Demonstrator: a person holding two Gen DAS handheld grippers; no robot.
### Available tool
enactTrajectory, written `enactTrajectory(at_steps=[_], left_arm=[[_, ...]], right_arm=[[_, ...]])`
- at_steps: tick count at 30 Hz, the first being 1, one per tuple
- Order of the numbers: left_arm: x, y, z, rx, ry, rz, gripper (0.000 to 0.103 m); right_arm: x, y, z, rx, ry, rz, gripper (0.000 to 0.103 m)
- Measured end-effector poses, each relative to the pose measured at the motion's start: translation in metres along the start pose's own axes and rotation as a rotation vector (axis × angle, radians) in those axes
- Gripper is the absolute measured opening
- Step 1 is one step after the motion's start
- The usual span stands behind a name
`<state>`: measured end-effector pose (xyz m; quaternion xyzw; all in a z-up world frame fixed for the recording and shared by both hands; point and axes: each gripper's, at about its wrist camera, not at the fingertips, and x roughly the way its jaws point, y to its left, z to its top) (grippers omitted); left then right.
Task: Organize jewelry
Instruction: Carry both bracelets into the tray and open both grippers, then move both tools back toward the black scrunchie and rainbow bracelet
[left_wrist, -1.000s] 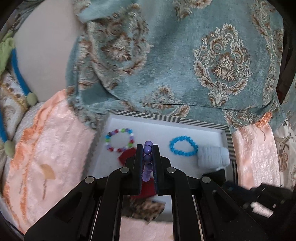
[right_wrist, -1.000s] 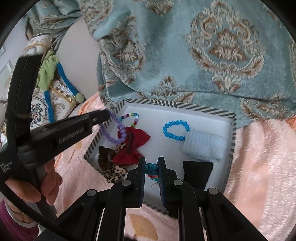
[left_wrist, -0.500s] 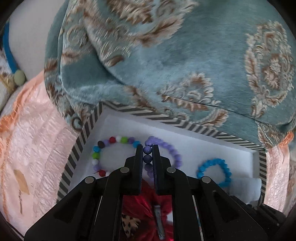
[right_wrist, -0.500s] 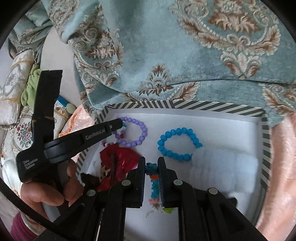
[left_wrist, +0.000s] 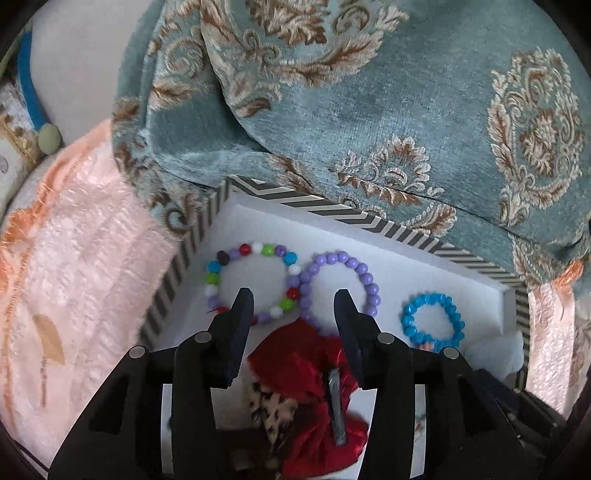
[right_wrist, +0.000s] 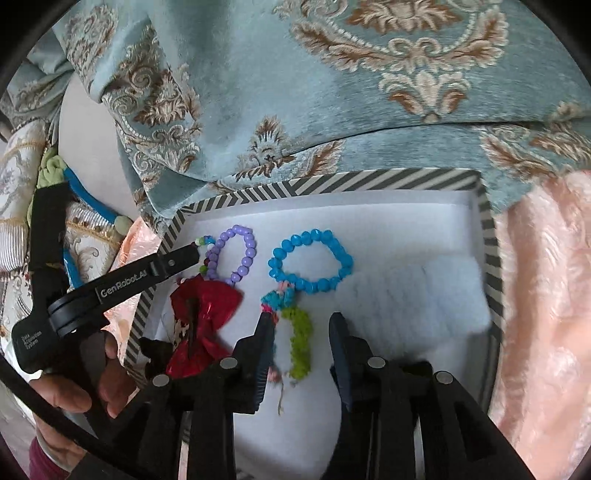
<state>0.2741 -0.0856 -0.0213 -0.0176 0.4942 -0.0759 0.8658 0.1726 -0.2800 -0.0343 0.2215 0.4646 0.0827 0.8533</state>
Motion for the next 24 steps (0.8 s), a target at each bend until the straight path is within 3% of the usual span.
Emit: enactTrajectory(at_steps=[4,13,24], left_arm=[[-0.021,0.0,-0.014,0.025,-0.02,0.022,0.045],[-0.072,-0.007,-0.049,0.092,-0.085,0.047,0.045],[-0.125,-0.009,-0.115,0.16,-0.125,0.058,0.045]], right_arm=[[-0.018,0.007,-0.009,-0.022,-0.02,0.006,0.04],[-0.062,0.019,-0.041,-0.073,-0.045,-0.025,0.043],[-0.104,0.03,-0.087,-0.105,-0.053,-0.07,0.043]])
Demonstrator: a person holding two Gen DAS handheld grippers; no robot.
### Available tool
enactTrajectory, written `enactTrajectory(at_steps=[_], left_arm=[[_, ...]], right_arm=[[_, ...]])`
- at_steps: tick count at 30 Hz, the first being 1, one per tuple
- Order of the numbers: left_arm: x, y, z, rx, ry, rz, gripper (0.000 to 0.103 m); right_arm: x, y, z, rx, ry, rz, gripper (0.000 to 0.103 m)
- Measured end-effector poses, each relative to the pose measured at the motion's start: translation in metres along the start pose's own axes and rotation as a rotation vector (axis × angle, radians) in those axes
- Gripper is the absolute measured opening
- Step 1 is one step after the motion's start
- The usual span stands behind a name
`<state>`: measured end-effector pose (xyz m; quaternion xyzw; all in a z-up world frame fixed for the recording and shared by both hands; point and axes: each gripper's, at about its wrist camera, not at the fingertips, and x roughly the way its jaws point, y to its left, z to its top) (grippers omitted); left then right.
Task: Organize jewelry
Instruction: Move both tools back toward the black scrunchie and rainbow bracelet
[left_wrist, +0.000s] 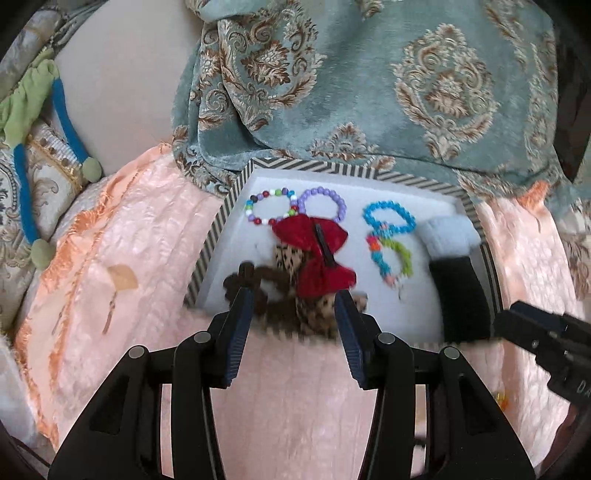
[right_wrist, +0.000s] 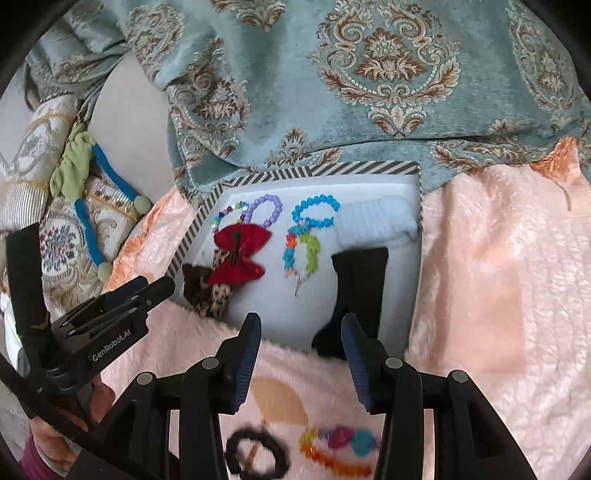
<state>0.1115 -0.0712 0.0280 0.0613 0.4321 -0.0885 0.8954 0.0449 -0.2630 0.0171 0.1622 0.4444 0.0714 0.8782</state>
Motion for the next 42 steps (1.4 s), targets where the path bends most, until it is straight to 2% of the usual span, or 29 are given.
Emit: enactTrajectory(at_steps=[7,12,15,24,31,35,40,42], left_arm=[[-0.028,-0.002,-0.037,0.001,-0.001,-0.002,0.046],[-0.04,-0.009,-0.059,0.015,0.001,0.015,0.046],[-0.046,-0.013,-0.07,0.006,0.009,0.004,0.046],[-0.053,-0.025,-0.091,0.011,0.033,-0.014,0.046],[-0.047,-0.023,-0.102,-0.018,0.089,-0.062,0.047],[-0.039,-0.022,-0.107,-0.041,0.123,-0.093,0.052],[-0.027,-0.032,-0.114,-0.016,0.176,-0.134,0.054],[-0.02,-0.036,-0.116,-0.006,0.196,-0.146,0.06]], right_arm=[[-0.018,0.004,-0.03,-0.016,0.0,-0.019,0.045],[-0.026,0.004,-0.05,-0.034,0.016,-0.04,0.05],[-0.033,0.004,-0.059,-0.061,0.025,-0.061,0.051],[-0.051,-0.02,-0.077,-0.013,0.015,-0.075,0.053],[-0.044,-0.032,-0.089,-0.011,0.043,-0.076,0.053],[-0.033,-0.038,-0.092,-0.021,0.069,-0.091,0.053],[-0.017,-0.045,-0.092,-0.05,0.098,-0.131,0.053],[-0.011,-0.049,-0.091,-0.05,0.118,-0.139,0.053]])
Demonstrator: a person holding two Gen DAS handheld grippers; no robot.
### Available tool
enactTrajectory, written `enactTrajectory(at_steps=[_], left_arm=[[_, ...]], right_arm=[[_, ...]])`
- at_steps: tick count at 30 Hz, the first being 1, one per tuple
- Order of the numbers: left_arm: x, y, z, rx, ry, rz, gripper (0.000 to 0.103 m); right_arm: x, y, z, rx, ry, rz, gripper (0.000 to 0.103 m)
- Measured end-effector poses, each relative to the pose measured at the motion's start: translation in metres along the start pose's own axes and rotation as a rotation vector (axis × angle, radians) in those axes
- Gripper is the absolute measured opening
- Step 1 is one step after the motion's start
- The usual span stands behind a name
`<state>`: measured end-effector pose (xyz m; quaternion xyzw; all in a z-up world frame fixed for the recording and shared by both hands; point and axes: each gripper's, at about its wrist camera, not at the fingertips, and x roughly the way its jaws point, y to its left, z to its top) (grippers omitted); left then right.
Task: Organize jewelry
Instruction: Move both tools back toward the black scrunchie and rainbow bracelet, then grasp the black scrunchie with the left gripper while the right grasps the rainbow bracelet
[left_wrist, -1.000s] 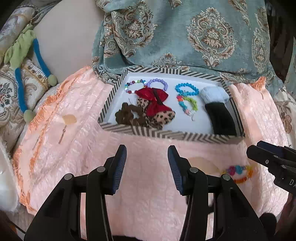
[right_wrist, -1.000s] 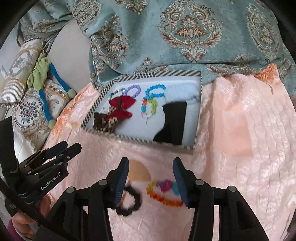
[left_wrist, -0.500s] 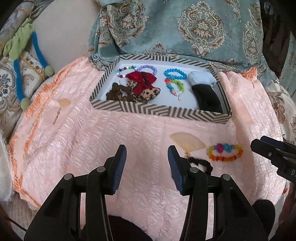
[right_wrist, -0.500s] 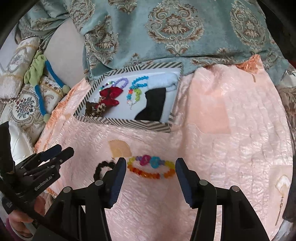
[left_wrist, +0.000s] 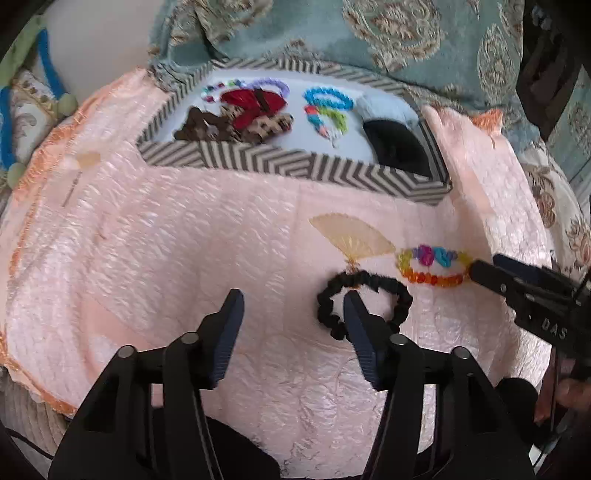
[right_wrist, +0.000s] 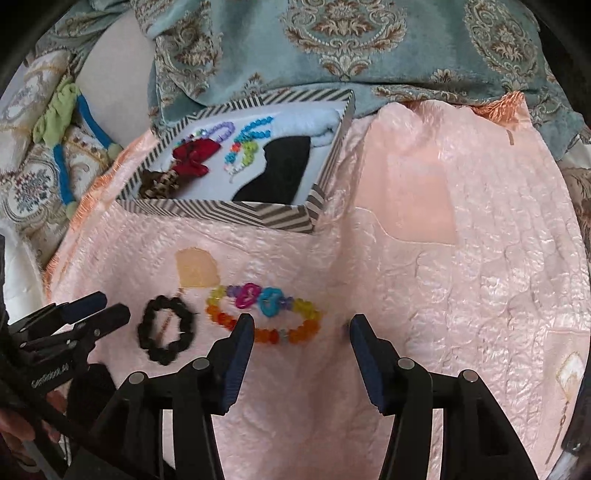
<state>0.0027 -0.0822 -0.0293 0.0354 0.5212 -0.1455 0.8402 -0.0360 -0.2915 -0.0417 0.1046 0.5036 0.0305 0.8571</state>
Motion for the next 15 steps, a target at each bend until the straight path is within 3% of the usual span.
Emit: enactTrajectory(at_steps=[6,8,13,15], left_arm=[[0.022,-0.004,0.0,0.009,0.044,0.008,0.061],[0.028,-0.006,-0.001,0.01,0.056,0.009,0.061],[0.033,-0.005,-0.003,-0.02,0.019,0.007,0.059],[0.033,-0.007,-0.003,-0.004,0.003,0.006,0.028]], right_arm=[[0.019,0.0,0.01,-0.051,0.062,-0.042,0.051],[0.024,0.002,0.013,-0.078,0.074,-0.062,0.037],[0.027,0.003,0.016,-0.139,0.069,-0.093,0.021],[0.025,0.003,0.018,-0.129,0.055,-0.087,0.014]])
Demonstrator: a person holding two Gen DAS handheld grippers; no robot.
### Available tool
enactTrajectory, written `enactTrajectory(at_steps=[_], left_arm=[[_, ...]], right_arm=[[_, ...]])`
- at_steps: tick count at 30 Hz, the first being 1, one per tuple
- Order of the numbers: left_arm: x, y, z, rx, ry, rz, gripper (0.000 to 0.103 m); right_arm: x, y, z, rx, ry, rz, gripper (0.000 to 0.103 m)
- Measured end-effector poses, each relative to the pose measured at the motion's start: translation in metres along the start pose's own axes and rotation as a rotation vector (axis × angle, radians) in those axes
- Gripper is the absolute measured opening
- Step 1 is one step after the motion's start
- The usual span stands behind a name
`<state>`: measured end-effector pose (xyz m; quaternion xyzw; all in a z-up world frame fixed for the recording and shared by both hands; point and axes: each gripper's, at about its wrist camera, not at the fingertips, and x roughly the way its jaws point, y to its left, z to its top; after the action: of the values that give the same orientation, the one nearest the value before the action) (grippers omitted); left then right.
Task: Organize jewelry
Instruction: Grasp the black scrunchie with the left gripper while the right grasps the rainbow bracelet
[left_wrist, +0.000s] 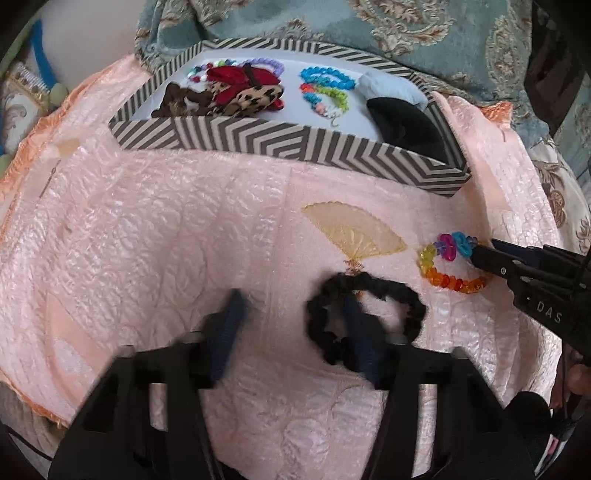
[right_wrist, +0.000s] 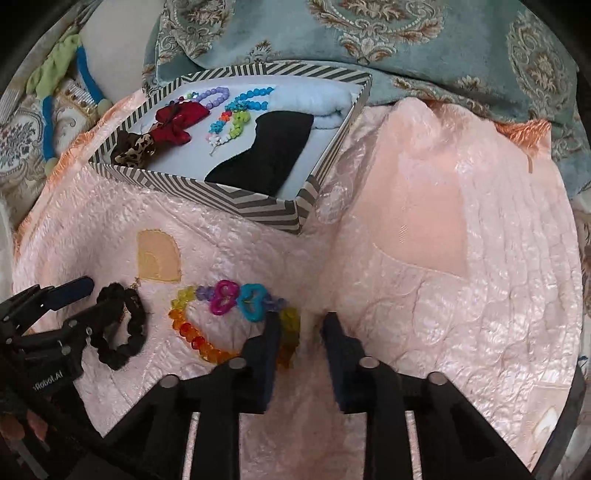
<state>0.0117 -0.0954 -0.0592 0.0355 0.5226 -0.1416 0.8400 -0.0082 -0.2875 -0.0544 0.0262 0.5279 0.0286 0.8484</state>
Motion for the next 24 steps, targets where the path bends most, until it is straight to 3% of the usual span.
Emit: enactTrajectory(at_steps=[2,4,11,14,17,24], left_arm=[[-0.002,0.0,0.002,0.01,0.002,-0.017,0.013],[-0.007,0.003,0.005,-0.001,0.01,-0.065,0.011],[-0.046,0.003,0.016,0.007,-0.072,-0.073,0.009],[-0.059,0.004,0.016,0.012,-0.092,-0.074,0.009],[-0.064,0.007,0.016,0.007,-0.098,-0.076,0.009],[-0.064,0.013,0.016,-0.01,-0.087,-0.077,0.009]], right_arm=[[-0.01,-0.005,-0.001,0.036,-0.032,0.03,0.012],[-0.022,-0.007,0.0,0.05,-0.06,0.049,0.008],[-0.062,0.005,0.004,0.005,-0.136,0.082,0.006],[-0.054,0.009,0.007,-0.01,-0.133,0.106,0.006],[-0.035,0.014,0.005,-0.06,-0.07,0.028,0.019],[0.005,0.013,0.005,-0.14,-0.007,0.0,0.019]])
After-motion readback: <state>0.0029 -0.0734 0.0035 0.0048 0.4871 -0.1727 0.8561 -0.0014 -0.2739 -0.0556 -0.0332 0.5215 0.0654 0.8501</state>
